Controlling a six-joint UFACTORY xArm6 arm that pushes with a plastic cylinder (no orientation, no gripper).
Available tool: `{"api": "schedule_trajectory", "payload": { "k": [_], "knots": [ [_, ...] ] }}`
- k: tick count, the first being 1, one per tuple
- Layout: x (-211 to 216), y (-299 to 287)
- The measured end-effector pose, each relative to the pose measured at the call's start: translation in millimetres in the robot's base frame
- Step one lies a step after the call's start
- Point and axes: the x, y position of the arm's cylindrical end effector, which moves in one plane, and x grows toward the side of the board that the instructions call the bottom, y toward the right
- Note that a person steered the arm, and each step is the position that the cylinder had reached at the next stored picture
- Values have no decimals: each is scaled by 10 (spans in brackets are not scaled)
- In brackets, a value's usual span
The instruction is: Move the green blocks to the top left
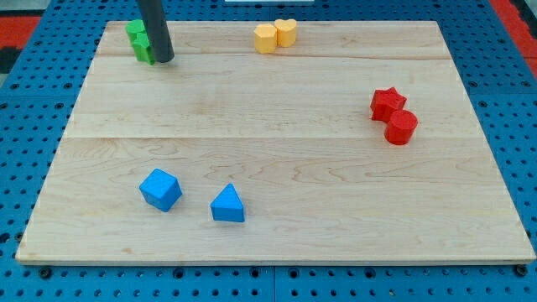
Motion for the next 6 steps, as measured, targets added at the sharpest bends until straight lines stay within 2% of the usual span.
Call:
{"api": "schedule_trajectory", "payload": {
  "k": [2, 3, 5, 6],
  "knots": [
    [-229, 87],
    [368, 690],
    [2175, 2372],
    [2498, 2791]
  ]
}}
